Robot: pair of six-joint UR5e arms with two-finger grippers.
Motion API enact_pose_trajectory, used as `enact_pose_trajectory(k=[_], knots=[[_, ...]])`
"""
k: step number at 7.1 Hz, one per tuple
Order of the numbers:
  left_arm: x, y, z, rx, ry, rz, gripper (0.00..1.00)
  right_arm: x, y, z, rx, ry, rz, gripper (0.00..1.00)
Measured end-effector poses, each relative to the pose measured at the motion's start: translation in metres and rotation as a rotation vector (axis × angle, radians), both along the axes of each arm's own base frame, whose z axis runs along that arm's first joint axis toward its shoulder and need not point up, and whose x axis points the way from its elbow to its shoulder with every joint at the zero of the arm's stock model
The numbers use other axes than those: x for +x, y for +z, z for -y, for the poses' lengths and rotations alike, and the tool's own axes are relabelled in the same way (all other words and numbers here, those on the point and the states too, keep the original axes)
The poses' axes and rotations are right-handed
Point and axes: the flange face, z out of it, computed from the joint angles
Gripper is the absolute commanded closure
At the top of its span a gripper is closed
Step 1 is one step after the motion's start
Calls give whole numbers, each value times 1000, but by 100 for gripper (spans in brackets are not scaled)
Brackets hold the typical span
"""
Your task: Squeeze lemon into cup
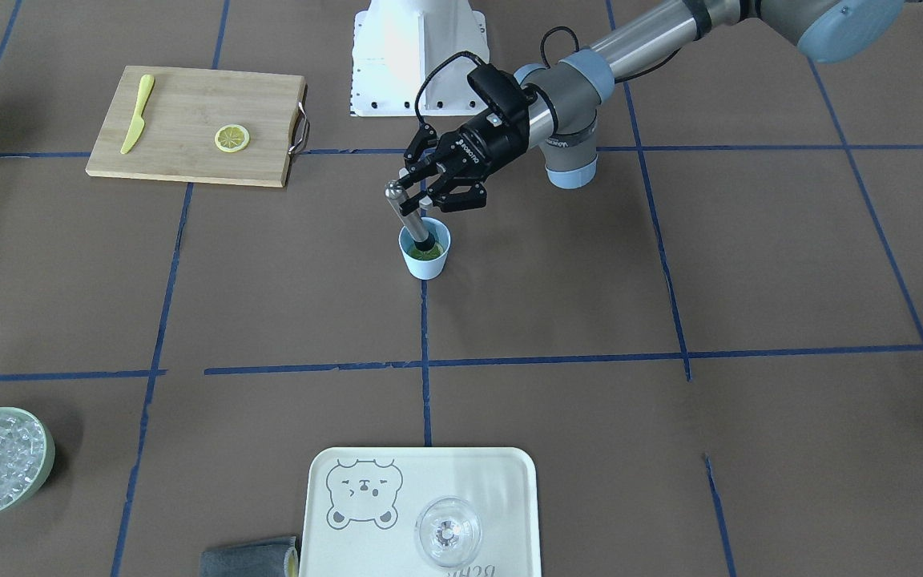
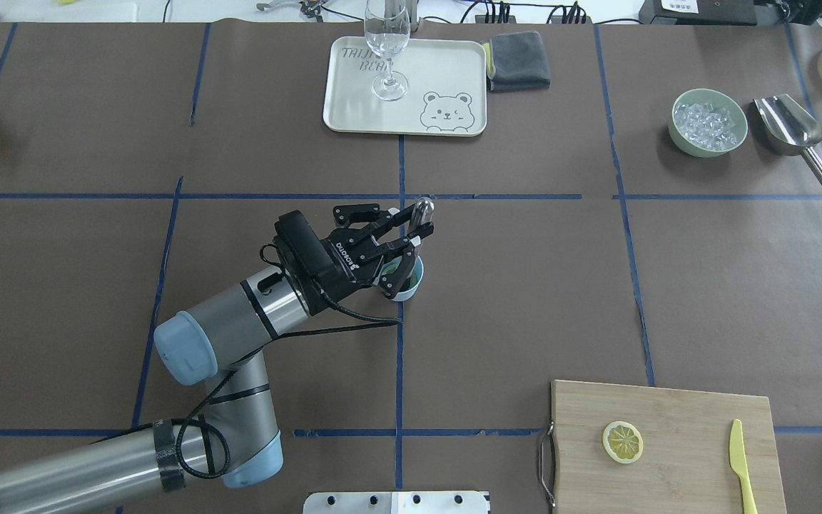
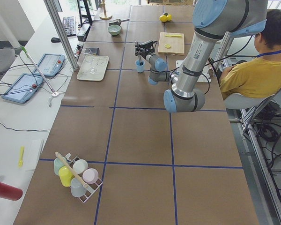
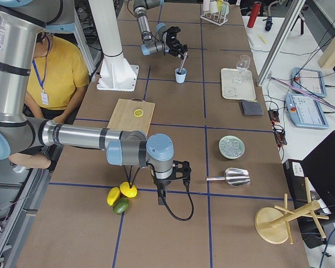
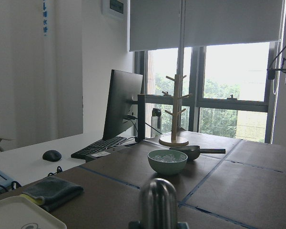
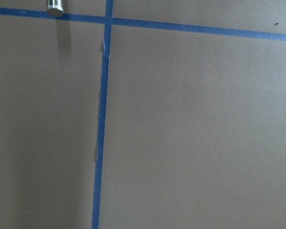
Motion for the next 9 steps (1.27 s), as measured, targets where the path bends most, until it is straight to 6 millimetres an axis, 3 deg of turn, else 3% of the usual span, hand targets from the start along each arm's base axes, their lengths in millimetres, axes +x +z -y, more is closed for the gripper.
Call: enact_pose_trajectory(k=[3, 6, 7, 9], knots=[[-47, -44, 32, 14, 15, 47, 100, 0, -1, 1, 2, 0, 0, 0], [-86, -98, 56, -267, 171, 287, 100, 0, -1, 1, 4, 0, 2, 0], [-91, -99, 61, -427, 199, 373, 100, 0, -1, 1, 4, 0, 1, 0], [-96, -75, 68, -718, 186, 574, 100, 0, -1, 0, 3, 0, -1, 0]])
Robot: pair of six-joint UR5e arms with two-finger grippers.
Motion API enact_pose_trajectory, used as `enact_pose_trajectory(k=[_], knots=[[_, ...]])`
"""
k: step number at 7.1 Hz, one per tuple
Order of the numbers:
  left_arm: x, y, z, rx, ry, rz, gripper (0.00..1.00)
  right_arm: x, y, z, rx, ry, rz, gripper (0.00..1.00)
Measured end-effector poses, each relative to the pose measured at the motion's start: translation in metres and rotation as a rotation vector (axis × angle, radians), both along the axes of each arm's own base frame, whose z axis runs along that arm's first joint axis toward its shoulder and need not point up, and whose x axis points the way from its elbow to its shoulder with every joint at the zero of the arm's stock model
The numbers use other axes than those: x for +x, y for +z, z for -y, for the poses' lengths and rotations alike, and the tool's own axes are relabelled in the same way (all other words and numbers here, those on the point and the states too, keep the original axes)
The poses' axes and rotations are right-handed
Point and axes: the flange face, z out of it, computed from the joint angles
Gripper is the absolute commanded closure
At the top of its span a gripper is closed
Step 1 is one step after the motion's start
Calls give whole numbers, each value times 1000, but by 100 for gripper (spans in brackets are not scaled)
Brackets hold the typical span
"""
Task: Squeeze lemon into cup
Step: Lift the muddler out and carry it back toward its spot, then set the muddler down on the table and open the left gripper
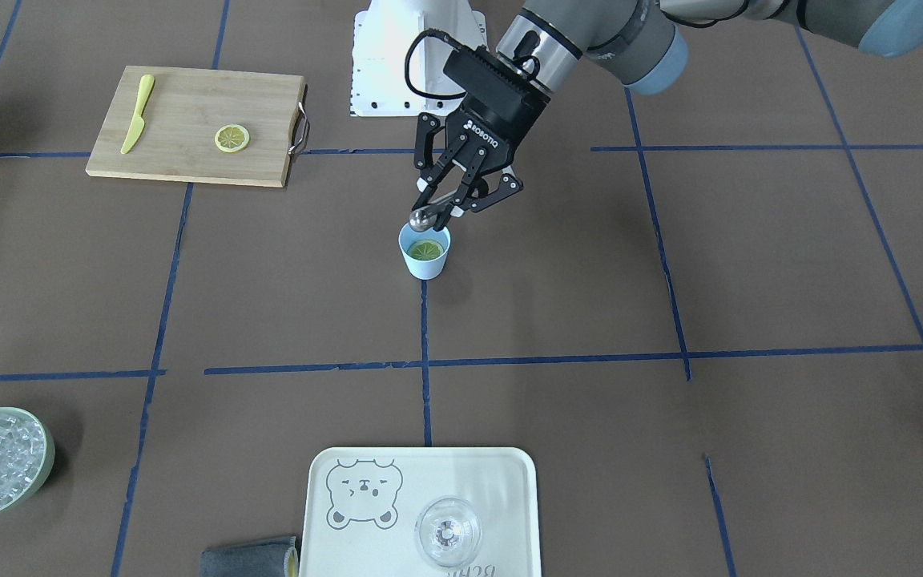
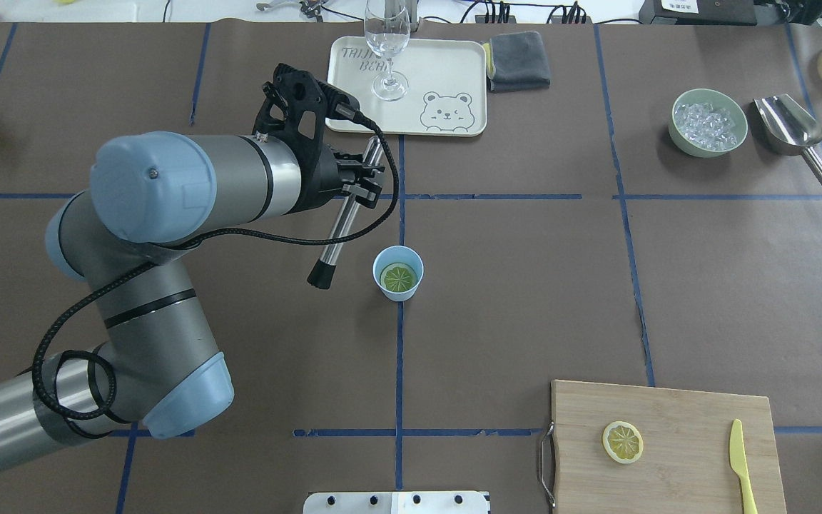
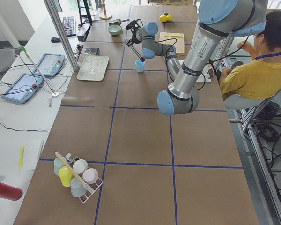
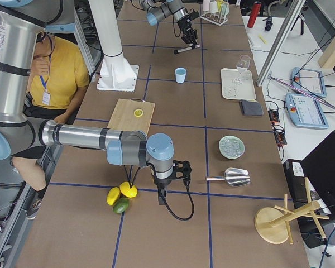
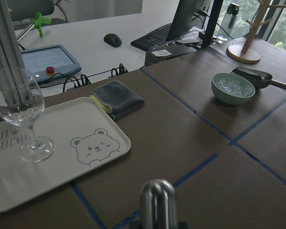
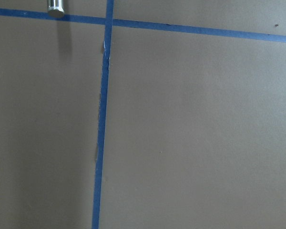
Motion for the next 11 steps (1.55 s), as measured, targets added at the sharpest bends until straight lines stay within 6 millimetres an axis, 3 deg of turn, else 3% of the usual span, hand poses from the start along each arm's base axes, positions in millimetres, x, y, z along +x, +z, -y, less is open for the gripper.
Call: enact_pose_trajectory(k=[1, 3, 5, 7, 9, 10, 11], knots=[[-11, 29, 6, -104, -18, 122, 100, 0, 1, 0, -2, 0, 0, 0], [-46, 120, 26, -320, -67, 293, 100, 0, 2, 0, -4, 0, 1, 0], [-80, 208, 30, -455, -114, 407, 100, 0, 2, 0, -4, 0, 0, 0], [-88, 271, 35, -537, -136, 496, 100, 0, 2, 0, -2, -1, -4, 0], [-79, 312, 41, -595, -144, 557, 100, 0, 2, 0, 1, -1, -4, 0], [-75, 323, 42, -609, -144, 574, 70, 0, 2, 0, 1, -1, -5, 0], [-70, 331, 43, -618, -143, 586, 27, 0, 2, 0, 1, -1, -5, 0]])
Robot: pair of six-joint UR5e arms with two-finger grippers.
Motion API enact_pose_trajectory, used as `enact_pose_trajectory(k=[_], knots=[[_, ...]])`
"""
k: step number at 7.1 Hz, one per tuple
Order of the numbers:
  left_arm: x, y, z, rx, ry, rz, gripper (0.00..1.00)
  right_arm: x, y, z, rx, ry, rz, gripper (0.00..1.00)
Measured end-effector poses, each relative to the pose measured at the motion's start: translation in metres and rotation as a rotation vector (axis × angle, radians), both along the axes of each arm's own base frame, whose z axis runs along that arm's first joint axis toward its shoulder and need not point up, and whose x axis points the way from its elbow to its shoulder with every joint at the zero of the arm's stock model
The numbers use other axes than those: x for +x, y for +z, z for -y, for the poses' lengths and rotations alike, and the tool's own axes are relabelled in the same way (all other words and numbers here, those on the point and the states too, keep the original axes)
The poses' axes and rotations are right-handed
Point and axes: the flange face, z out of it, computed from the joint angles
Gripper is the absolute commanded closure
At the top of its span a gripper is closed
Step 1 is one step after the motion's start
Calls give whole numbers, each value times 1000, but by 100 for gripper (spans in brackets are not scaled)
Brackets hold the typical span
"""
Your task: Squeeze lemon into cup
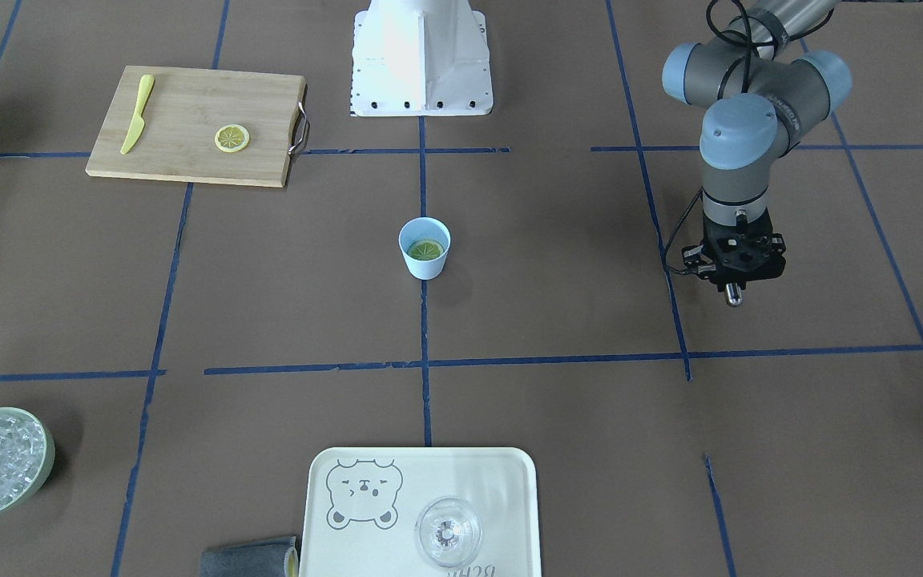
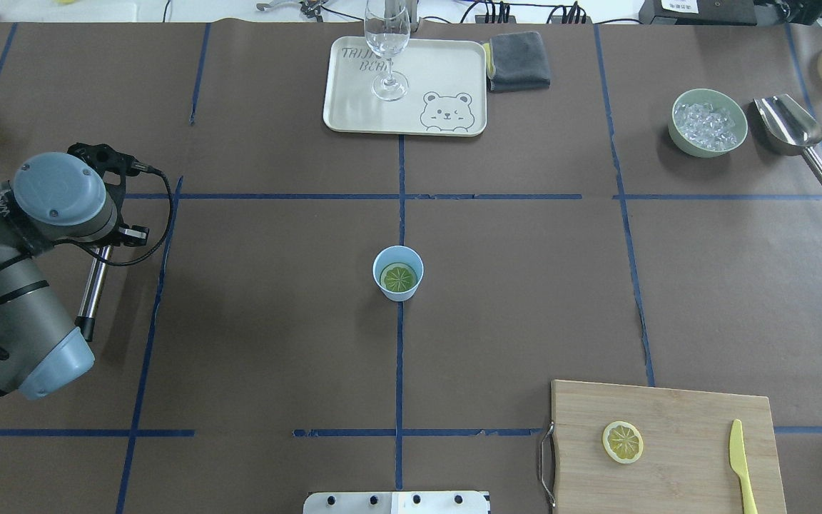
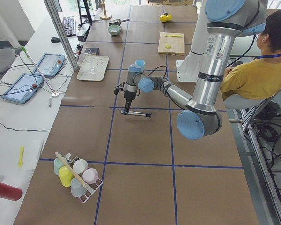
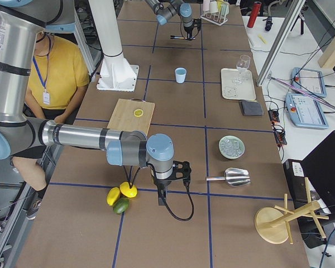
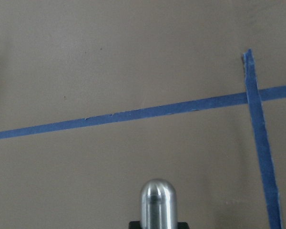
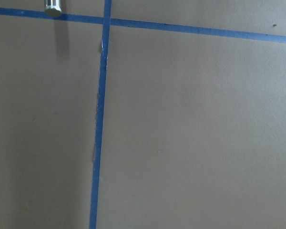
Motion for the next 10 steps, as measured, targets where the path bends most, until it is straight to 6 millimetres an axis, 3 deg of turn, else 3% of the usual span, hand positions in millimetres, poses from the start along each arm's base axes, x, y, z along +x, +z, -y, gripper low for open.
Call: enact_pose_trajectory(k=[1, 4, 6, 8, 9, 10], knots=[[3, 4, 2, -6, 2, 6, 0, 0, 0, 0, -1, 0, 0, 0], [3, 4, 3, 12, 34, 17, 0, 0, 3, -3, -5, -1, 0, 0], [-25, -14, 16, 70, 84, 11, 0, 0, 4, -4, -6, -1, 1, 0], [-104, -31, 40, 116, 172, -46, 0, 0, 5, -5, -9, -1, 1, 0], [-159, -24, 50, 153, 245, -44, 0, 0, 5, -6, -10, -2, 1, 0], [-224, -5, 55, 169, 296, -41, 0, 0, 6, -6, -10, -2, 1, 0]])
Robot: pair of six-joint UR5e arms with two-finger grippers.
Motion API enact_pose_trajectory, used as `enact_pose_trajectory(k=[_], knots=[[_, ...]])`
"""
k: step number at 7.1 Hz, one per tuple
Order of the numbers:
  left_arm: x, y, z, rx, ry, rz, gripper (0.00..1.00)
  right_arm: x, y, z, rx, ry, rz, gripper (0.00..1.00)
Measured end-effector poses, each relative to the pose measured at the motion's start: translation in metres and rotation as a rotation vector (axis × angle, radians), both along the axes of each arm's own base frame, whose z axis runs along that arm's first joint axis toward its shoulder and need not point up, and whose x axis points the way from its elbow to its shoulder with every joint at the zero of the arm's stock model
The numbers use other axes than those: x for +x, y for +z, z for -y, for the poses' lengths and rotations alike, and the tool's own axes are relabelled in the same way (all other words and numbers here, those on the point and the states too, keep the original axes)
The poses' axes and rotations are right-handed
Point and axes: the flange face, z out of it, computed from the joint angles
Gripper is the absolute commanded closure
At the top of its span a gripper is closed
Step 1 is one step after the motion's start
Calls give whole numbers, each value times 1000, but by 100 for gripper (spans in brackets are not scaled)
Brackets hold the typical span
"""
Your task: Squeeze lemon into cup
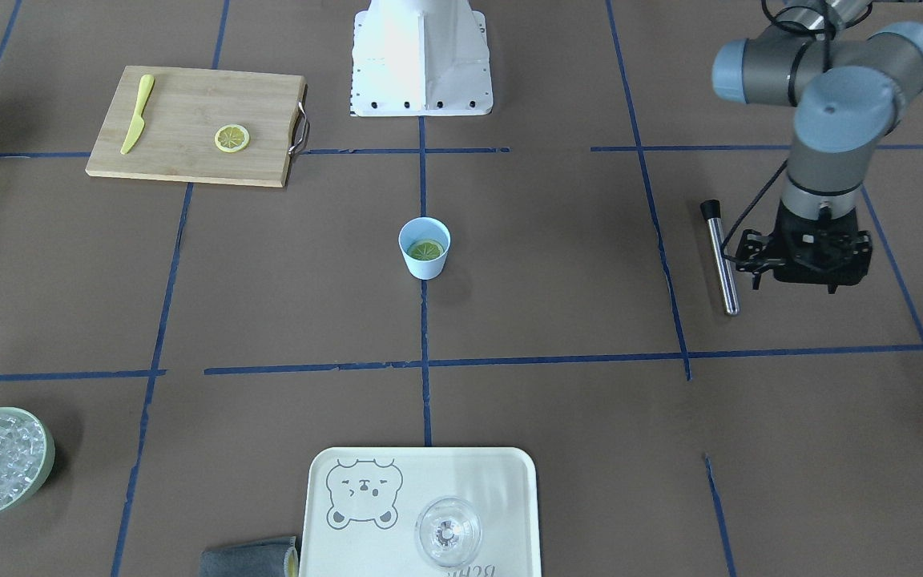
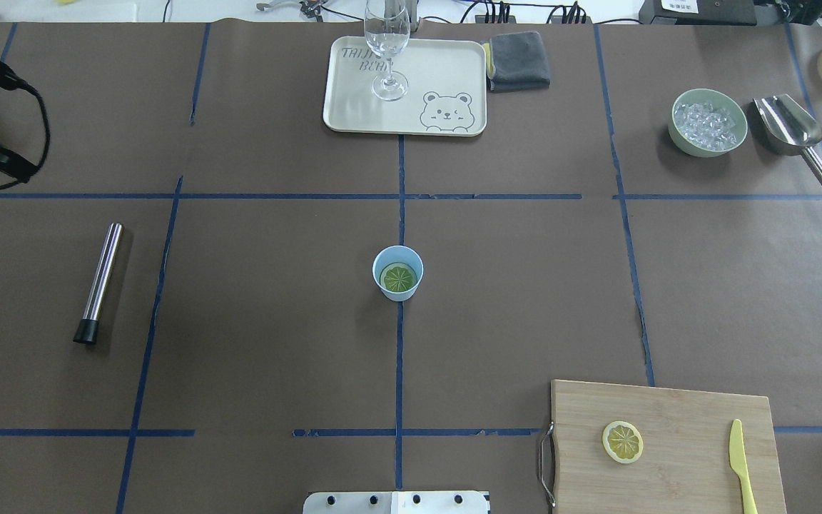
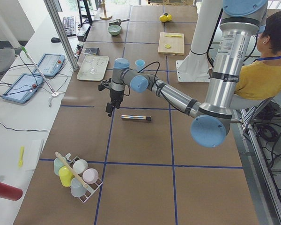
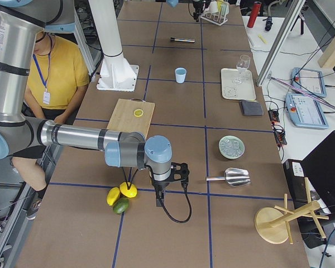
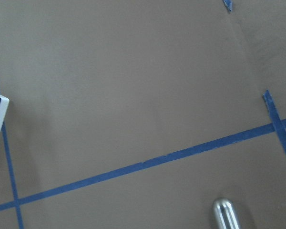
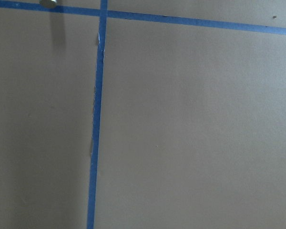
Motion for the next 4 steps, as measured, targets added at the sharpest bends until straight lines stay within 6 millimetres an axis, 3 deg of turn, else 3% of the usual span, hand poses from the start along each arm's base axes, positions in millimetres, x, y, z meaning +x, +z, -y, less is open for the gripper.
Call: enact_pose_trajectory(k=[1, 2, 3, 4], knots=[[-69, 31, -6, -8, 36, -10, 0, 0, 0, 0, 0, 0, 0, 0], [-132, 68, -28, -34, 57, -31, 0, 0, 0, 0, 0, 1, 0, 0], [-169, 109, -59, -93, 59, -66, 0, 0, -1, 0, 1, 1, 1, 0], [-190, 146, -87, -164, 42, -90, 0, 0, -1, 0, 2, 1, 2, 0]])
